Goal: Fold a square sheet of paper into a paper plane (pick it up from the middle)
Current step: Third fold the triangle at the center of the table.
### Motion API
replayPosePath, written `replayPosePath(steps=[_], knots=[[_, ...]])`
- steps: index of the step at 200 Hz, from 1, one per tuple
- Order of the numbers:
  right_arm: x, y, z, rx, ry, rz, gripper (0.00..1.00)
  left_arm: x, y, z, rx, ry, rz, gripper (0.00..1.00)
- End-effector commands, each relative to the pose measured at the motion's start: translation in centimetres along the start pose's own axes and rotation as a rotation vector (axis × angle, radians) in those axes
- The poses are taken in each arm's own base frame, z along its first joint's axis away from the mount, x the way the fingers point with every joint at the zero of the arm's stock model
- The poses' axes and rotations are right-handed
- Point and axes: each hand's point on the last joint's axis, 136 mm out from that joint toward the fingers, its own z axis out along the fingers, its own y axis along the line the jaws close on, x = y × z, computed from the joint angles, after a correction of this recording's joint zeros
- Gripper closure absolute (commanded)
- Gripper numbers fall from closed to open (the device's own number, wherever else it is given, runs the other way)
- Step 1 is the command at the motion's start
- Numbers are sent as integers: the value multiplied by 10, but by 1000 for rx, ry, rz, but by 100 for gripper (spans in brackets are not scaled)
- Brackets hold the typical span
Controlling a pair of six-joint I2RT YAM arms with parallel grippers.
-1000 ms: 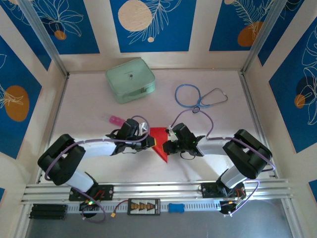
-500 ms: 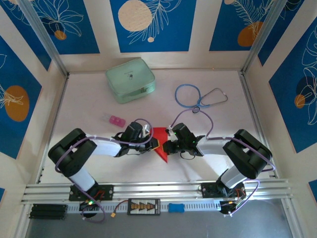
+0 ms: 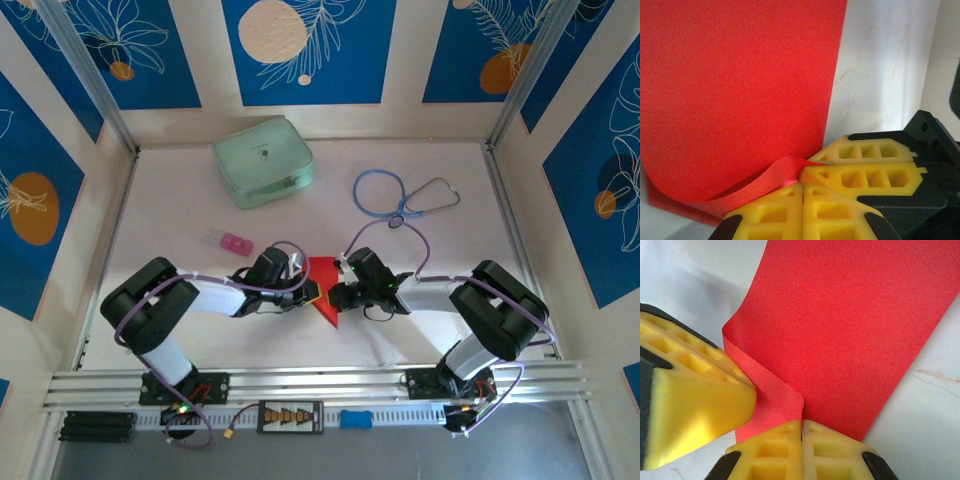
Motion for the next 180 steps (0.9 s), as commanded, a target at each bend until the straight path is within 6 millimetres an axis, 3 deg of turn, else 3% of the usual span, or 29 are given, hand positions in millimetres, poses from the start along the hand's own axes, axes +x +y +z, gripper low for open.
replayPosePath(steps=[1, 70, 92, 120, 143, 163, 180], knots=[[17, -13, 5, 56, 70, 25, 100, 9, 24, 4, -76, 17, -11, 100], [14, -8, 4, 37, 70, 24, 100, 14, 42, 7, -128, 33, -21, 100], [7, 1, -2, 17, 61, 33, 91, 14, 41, 6, -129, 31, -15, 100], [-7, 9, -22, 11, 19, 68, 69, 13, 39, 6, -127, 36, -9, 100], [-12, 19, -40, -33, -7, 106, 60, 14, 39, 6, -124, 36, -8, 100], [-9, 34, -50, -112, -1, 128, 60, 13, 38, 6, -122, 33, -6, 100], [-2, 50, -51, -205, 35, 155, 75, 13, 38, 7, -119, 33, -6, 100]])
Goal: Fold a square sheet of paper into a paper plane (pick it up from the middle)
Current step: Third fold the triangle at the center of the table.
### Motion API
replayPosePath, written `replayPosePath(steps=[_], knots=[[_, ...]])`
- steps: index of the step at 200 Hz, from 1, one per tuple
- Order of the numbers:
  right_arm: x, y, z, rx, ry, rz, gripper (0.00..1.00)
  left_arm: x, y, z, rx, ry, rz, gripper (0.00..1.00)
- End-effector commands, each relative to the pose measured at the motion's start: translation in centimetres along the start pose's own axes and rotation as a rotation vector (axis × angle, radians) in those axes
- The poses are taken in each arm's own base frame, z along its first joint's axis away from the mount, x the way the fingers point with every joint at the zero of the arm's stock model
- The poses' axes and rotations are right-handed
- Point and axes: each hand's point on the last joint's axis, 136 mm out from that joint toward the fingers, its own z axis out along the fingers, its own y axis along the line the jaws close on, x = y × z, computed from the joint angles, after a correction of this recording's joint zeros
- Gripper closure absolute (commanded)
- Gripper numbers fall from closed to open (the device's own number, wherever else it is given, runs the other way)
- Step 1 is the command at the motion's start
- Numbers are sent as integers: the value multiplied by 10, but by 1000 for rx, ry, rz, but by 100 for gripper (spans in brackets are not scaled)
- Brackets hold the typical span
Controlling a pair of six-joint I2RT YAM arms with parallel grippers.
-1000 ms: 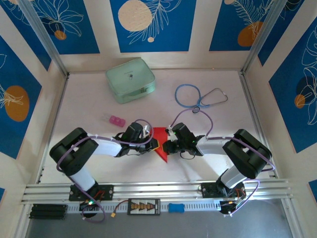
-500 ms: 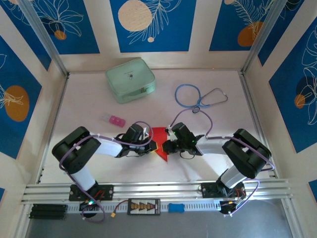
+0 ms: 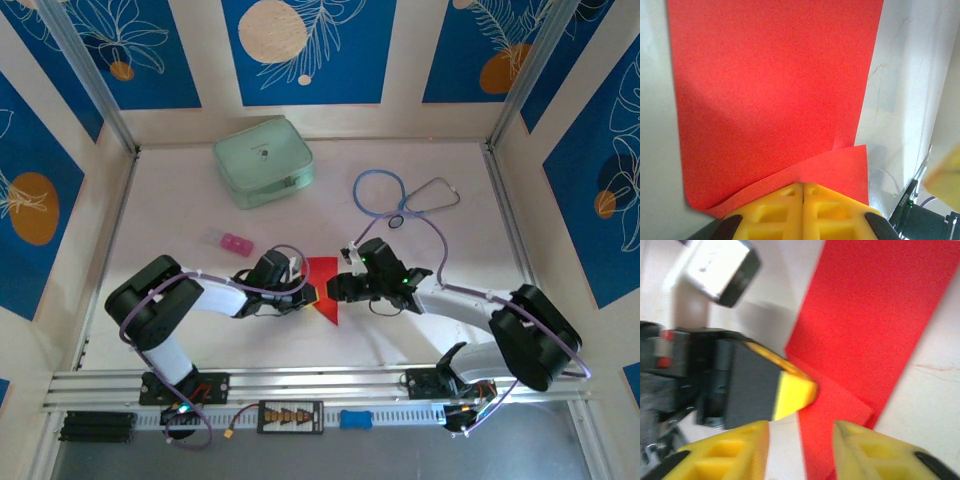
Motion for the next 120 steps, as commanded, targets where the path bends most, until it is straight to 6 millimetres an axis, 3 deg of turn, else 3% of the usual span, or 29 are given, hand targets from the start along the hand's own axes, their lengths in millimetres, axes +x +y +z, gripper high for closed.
replayPosePath(steps=[1, 17, 34, 120], knots=[[23, 17, -2, -112, 97, 80, 76, 8, 21, 4, -72, 20, -1, 100], [31, 23, 2, -130, 133, 101, 89, 8, 20, 4, -69, 19, -1, 100], [37, 25, 8, -114, 160, 104, 96, 8, 21, 5, -69, 21, -1, 100], [55, 16, 42, 16, 292, 113, 100, 8, 20, 6, -61, 26, -4, 100]])
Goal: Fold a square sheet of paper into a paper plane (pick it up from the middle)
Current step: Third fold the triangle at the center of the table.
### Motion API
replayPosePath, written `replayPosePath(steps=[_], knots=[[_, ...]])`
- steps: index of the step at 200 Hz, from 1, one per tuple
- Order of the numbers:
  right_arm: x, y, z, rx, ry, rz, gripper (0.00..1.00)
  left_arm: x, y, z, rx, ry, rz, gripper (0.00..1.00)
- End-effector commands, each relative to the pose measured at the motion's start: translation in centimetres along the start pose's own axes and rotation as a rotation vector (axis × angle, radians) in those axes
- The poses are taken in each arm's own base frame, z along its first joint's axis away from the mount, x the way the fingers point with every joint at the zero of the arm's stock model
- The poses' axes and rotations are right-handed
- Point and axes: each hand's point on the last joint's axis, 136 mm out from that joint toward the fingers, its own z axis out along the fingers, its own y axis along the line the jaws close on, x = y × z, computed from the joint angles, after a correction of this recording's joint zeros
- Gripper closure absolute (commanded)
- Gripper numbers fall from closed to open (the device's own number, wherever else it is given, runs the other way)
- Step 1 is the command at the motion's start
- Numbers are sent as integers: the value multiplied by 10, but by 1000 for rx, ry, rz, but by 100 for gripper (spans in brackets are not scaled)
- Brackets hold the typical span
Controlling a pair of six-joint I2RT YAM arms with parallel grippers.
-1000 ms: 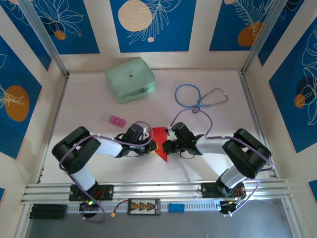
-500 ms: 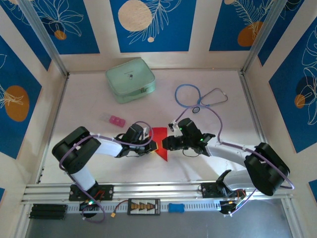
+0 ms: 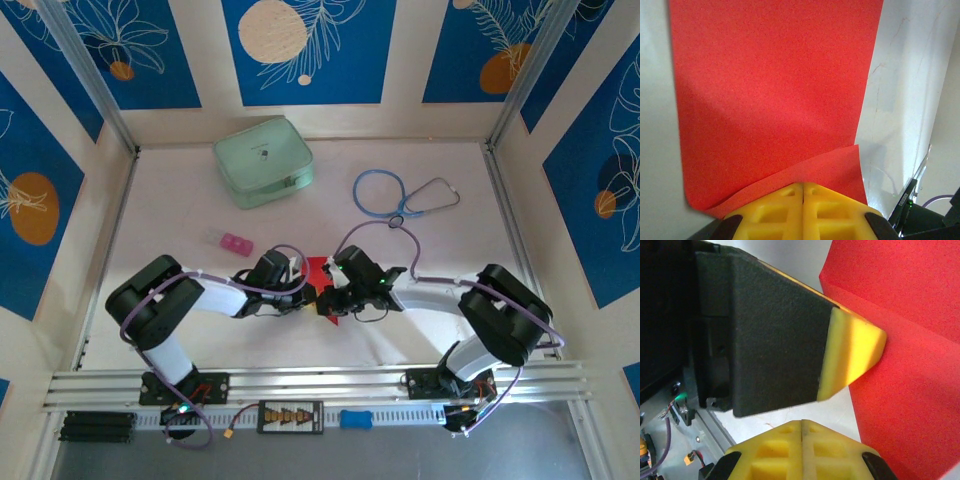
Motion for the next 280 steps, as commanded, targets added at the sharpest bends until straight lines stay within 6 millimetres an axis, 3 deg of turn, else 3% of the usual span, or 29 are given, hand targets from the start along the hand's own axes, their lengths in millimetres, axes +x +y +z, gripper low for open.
replayPosePath(steps=[1, 71, 280], knots=[[6, -6, 6, 44, 43, 30, 100, 8, 21, 6, -67, 24, -5, 100], [24, -29, 10, 112, 72, 75, 100, 8, 20, 5, -69, 26, 0, 100], [65, -56, -2, -29, 69, 225, 95, 9, 26, 7, -90, 28, -12, 100]])
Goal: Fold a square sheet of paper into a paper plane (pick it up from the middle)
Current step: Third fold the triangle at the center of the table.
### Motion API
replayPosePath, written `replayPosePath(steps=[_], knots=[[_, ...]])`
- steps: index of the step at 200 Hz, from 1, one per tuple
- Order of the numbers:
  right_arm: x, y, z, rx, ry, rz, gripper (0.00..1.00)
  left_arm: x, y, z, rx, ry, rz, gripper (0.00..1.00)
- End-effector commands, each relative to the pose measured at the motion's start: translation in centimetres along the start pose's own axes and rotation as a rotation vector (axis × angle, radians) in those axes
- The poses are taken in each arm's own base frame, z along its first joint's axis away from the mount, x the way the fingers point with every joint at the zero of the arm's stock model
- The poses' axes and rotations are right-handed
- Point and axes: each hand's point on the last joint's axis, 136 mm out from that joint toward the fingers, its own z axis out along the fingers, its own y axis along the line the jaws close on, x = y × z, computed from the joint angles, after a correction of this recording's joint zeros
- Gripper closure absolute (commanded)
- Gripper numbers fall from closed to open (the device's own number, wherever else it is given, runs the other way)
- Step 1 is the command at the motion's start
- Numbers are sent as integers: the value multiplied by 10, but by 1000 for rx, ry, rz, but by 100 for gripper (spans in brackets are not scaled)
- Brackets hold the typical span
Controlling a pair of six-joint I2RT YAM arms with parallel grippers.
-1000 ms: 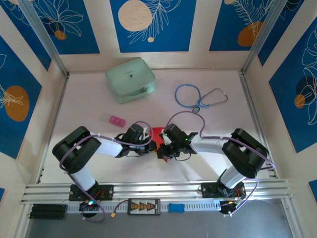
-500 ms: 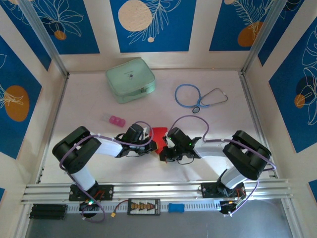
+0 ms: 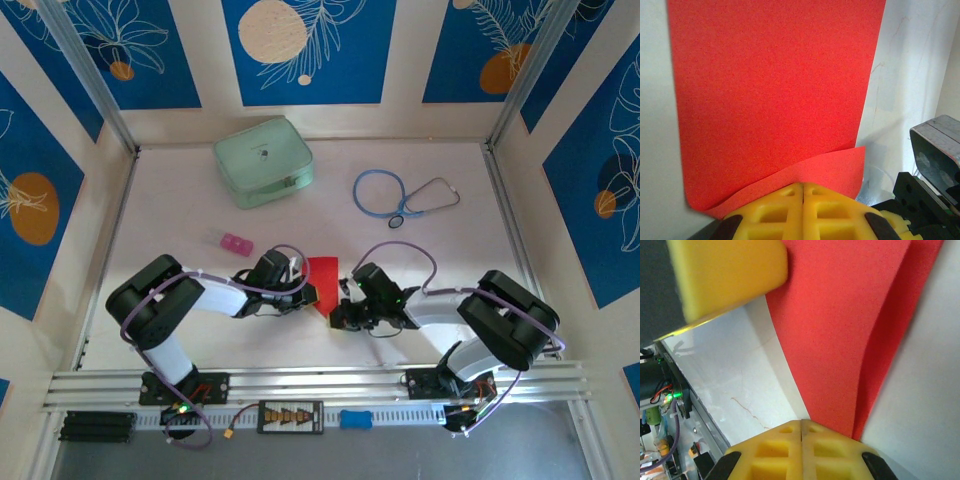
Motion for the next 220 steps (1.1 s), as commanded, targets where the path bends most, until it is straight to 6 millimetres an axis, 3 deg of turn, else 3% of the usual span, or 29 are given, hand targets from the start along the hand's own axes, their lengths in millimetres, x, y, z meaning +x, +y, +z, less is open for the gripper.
replayPosePath(steps=[1, 48, 94, 123, 176, 220], knots=[[26, -24, -4, 46, 74, 89, 95, 9, 26, 7, -91, 26, -13, 100], [33, -22, -12, 36, 86, 129, 98, 8, 25, 6, -89, 21, -10, 100], [2, 26, -30, -43, 13, 82, 99, 9, 25, 6, -87, 25, -10, 100], [-15, 33, -20, -20, 18, 76, 100, 9, 24, 8, -80, 30, -12, 100], [-24, 18, 5, 36, 52, 119, 100, 10, 23, 9, -77, 38, -6, 100], [12, -32, 9, 120, 80, 240, 100, 5, 11, 6, -62, 39, 39, 100]])
